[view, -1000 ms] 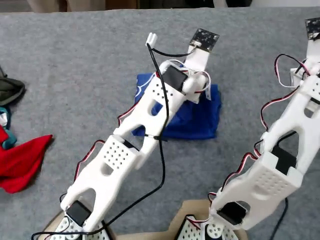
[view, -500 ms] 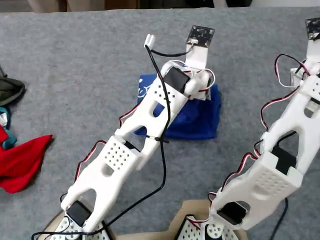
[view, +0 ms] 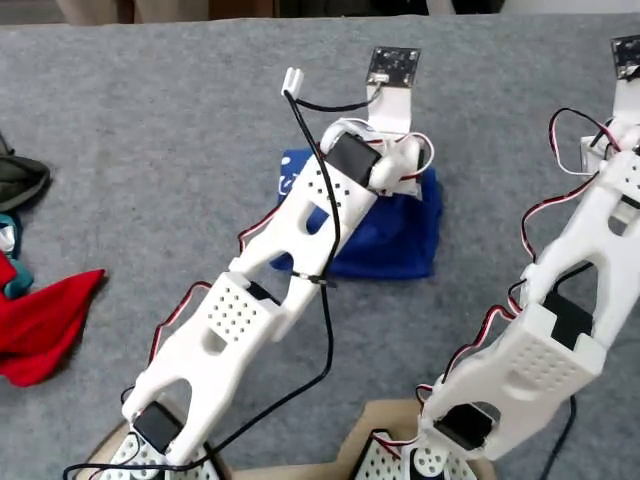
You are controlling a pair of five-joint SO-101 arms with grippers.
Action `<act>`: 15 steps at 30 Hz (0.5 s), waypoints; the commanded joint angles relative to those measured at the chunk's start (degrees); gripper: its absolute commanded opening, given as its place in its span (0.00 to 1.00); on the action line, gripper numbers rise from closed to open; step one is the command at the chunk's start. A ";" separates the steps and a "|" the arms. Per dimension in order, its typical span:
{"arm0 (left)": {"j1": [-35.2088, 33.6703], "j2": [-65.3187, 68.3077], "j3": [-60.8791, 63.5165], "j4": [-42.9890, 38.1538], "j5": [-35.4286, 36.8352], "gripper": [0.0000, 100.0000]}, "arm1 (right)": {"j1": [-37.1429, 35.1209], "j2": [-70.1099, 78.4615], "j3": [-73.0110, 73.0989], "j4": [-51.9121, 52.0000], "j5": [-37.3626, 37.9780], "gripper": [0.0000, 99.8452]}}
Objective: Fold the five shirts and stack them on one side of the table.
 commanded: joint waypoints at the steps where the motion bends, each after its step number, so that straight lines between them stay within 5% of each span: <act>1: 1.67 -5.76 -2.81 -1.23 0.62 0.02 | 0.22 -0.13 -2.77 -0.53 0.00 0.15; 15: 1.23 -5.76 5.71 -6.77 0.53 0.02 | 0.22 -0.13 -2.59 -0.62 0.26 0.15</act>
